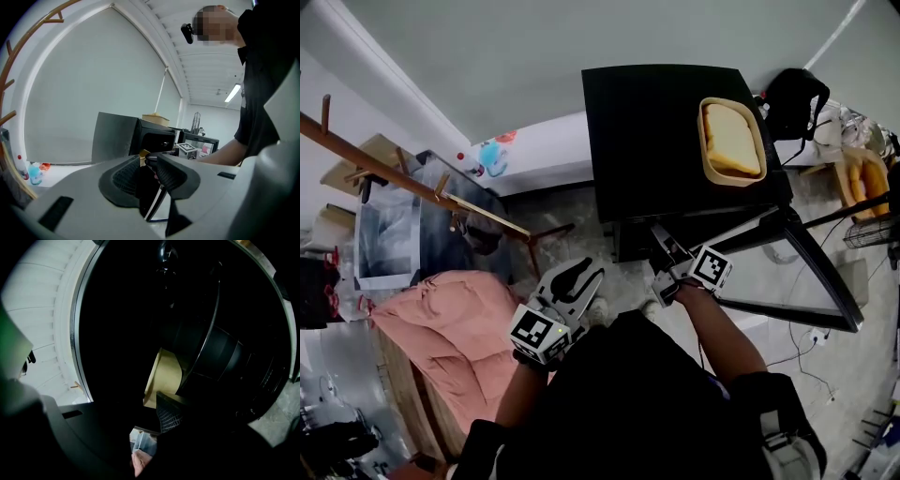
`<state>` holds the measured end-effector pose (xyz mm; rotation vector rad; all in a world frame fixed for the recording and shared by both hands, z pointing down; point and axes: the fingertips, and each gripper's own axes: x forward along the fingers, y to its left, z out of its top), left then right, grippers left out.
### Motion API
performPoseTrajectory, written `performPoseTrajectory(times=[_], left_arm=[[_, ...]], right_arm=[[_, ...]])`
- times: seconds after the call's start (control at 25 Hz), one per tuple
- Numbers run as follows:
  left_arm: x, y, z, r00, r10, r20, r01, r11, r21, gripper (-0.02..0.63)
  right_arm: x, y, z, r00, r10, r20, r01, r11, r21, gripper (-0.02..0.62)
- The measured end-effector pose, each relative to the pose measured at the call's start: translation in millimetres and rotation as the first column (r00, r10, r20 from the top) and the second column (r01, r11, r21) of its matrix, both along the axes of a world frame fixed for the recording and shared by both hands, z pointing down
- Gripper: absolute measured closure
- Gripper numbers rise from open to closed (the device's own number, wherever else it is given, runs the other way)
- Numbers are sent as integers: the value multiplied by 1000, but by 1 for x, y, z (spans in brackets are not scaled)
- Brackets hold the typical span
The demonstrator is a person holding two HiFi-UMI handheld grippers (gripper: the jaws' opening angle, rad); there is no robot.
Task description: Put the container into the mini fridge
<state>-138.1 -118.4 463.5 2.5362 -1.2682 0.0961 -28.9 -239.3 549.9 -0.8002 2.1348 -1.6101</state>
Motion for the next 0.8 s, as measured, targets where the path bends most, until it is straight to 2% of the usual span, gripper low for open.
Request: performPoseTrajectory(times=[0.32, 0.52, 0.64, 0.8], left_arm=[[-9, -2, -4, 998, -50, 31, 50, 999, 13, 483], [-6, 0, -8, 998, -51, 26, 51, 999, 20, 485], [-7, 2, -7, 998, -49, 28, 49, 999, 20, 485], [-8, 1, -7, 999, -43, 21, 42, 999, 29, 485]], right_arm=[[-10, -15, -1, 1000, -2, 21, 2, 1000, -2, 494], [-10, -18, 0, 1000, 6, 19, -6, 1000, 0, 493], [-8, -9, -6, 999, 1, 34, -2, 1000, 21, 492], [0, 7, -15, 1000, -12, 3, 12, 998, 69, 493]])
